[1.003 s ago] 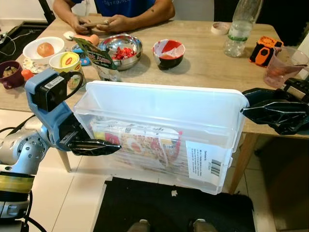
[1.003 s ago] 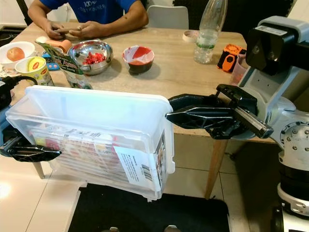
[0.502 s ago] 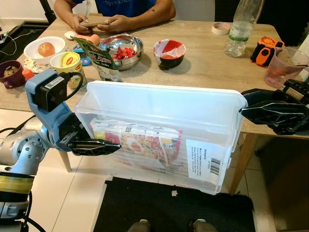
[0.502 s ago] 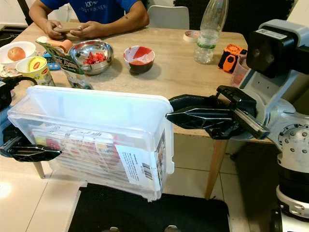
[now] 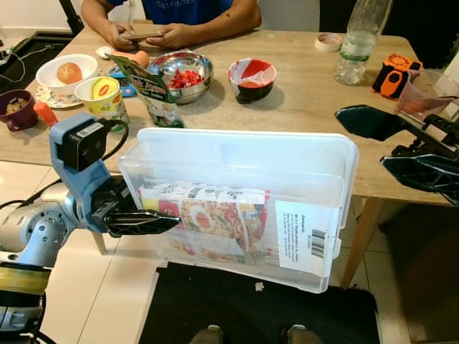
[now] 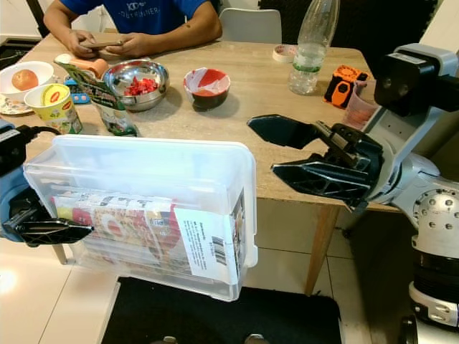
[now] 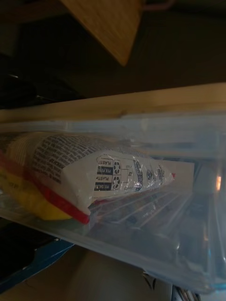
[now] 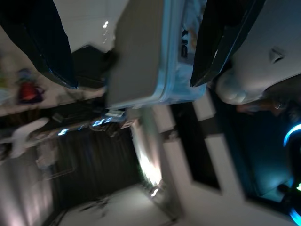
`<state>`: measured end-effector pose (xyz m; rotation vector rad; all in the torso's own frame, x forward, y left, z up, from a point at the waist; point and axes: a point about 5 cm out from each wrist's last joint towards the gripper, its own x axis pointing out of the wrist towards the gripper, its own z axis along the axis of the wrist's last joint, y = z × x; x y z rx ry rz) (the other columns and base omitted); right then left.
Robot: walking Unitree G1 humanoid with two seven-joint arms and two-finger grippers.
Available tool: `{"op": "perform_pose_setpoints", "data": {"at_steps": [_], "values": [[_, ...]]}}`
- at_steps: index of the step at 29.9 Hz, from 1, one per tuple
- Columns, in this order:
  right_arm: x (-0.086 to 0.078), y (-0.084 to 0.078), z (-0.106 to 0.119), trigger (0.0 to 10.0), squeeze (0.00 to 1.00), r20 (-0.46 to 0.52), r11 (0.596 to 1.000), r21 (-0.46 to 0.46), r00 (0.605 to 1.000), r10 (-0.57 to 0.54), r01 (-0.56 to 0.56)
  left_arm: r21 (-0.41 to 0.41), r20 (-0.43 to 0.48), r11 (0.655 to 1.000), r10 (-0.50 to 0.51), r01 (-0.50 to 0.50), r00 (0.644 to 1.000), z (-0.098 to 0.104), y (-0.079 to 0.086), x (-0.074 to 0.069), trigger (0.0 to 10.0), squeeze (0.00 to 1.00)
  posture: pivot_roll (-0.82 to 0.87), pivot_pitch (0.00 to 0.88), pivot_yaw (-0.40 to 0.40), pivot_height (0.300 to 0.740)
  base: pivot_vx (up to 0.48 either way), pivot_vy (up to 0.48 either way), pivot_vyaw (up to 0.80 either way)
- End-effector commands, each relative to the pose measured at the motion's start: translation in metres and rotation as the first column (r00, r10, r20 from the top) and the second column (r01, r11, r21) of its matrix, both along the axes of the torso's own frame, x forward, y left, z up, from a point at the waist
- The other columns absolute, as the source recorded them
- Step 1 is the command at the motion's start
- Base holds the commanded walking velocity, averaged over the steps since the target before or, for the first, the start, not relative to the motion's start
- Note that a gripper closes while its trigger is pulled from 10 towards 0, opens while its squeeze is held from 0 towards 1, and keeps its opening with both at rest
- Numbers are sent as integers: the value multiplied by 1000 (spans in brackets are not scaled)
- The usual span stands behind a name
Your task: Restocking fridge
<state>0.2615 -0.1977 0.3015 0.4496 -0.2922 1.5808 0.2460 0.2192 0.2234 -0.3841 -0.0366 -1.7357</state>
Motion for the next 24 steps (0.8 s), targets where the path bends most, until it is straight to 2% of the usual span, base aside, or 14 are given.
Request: {"op": "perform_pose_setpoints", "data": {"at_steps": [1,3,4,5,7,9,11,12,13,15,17,21,22,24], "values": [[4,-7,-6,10000,1000,-21,997,23,997,-68,69,-2,-10,999,34,-34,999,-1,8,-1,0,0,-5,126,17,740,0,0,0],[9,-10,-15,10000,1000,-51,992,19,991,-125,126,-7,-31,998,66,-67,997,-8,12,-1,0,0,-5,126,17,740,0,0,0],[13,-12,-27,10000,600,-86,985,-2,981,-174,175,-14,-58,994,105,-106,993,-15,16,-2,0,0,-5,126,17,740,0,0,0],[15,-12,-41,10000,0,-121,977,-29,970,-212,210,-13,-88,990,141,-143,986,-23,21,-3,0,0,3,126,21,740,0,0,0],[15,-12,-41,10000,0,-121,977,-29,970,-212,210,-13,-88,990,141,-143,986,-23,21,-3,0,0,3,126,21,740,0,0,0],[16,-13,-53,10000,0,-159,972,-50,959,-234,228,-8,-117,985,170,-172,978,-31,25,-6,0,0,3,126,21,740,0,0,0],[16,-14,-84,10000,0,-238,956,-128,928,-287,263,17,-181,974,227,-228,957,-49,32,-11,0,0,9,126,22,740,0,0,0],[16,-14,-84,10000,0,-238,956,-128,928,-287,263,17,-181,974,227,-228,957,-49,32,-11,0,0,9,126,22,740,0,0,0],[15,-15,-100,10000,0,-273,945,-175,909,-316,276,48,-211,967,254,-250,944,-58,36,-13,0,0,11,126,23,740,0,0,0],[15,-15,-100,10000,0,-273,945,-175,909,-316,276,48,-211,967,254,-250,944,-58,36,-13,0,0,11,126,23,740,0,0,0],[13,-17,-131,10000,0,-311,906,-301,868,-387,296,143,-257,948,312,-283,915,-80,42,-14,0,0,10,126,28,740,0,0,0],[10,-18,-154,10000,0,-326,869,-400,841,-432,291,241,-275,929,344,-281,898,-97,43,-17,0,0,10,126,28,740,0,0,0],[8,-18,-171,10000,0,-331,836,-466,819,-468,289,288,-288,919,352,-270,891,-106,43,-20,0,0,10,126,28,740,0,0,0],[6,-19,-182,10000,0,-332,813,-508,806,-490,285,315,-296,913,355,-260,887,-113,43,-22,0,0,10,125,22,740,0,0,0]]}}
